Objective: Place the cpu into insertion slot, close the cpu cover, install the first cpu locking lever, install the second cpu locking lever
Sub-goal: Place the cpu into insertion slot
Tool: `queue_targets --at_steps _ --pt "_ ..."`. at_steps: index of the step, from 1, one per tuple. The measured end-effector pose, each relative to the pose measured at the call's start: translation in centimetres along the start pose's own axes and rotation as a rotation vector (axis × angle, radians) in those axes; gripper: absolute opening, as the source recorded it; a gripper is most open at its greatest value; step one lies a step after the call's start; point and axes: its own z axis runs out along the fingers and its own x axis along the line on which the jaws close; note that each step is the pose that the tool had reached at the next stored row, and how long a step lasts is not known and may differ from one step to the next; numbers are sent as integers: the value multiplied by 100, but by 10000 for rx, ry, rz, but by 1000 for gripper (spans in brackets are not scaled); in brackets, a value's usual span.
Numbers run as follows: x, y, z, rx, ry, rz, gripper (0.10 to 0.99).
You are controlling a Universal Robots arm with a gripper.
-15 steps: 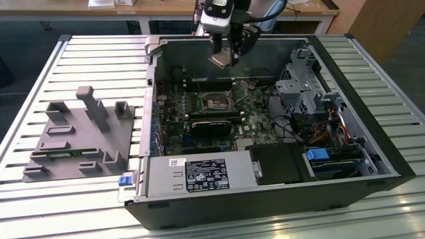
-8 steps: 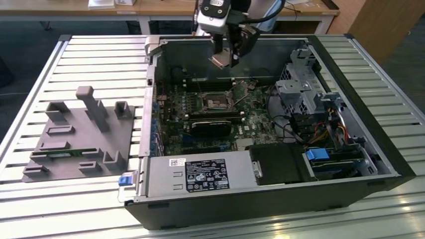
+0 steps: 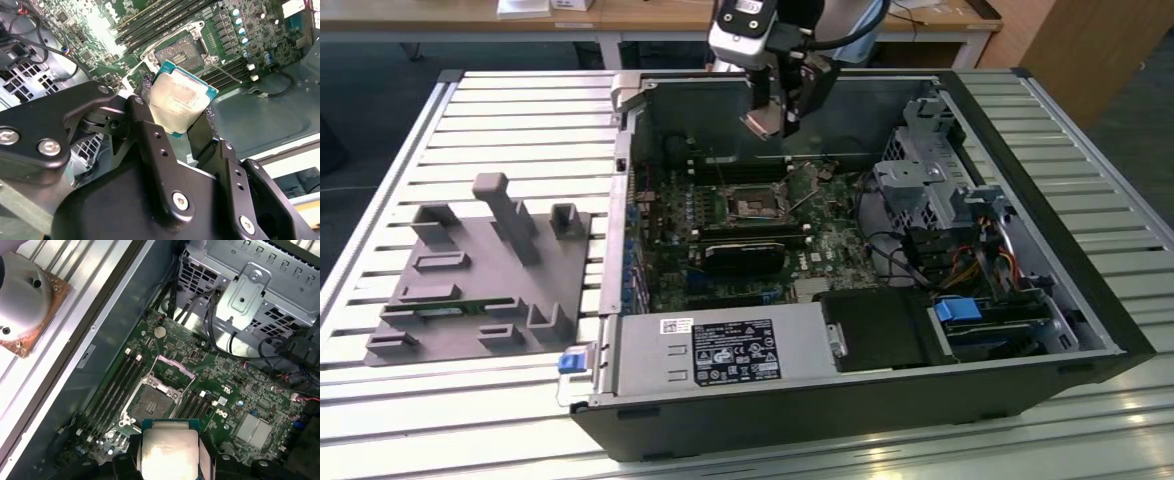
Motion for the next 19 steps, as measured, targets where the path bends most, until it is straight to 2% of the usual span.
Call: queue_targets --at_steps 13,19 --pt "-1 -3 37 38 -79 1276 541" --pt "0 -5 61 49 -131 2029 541"
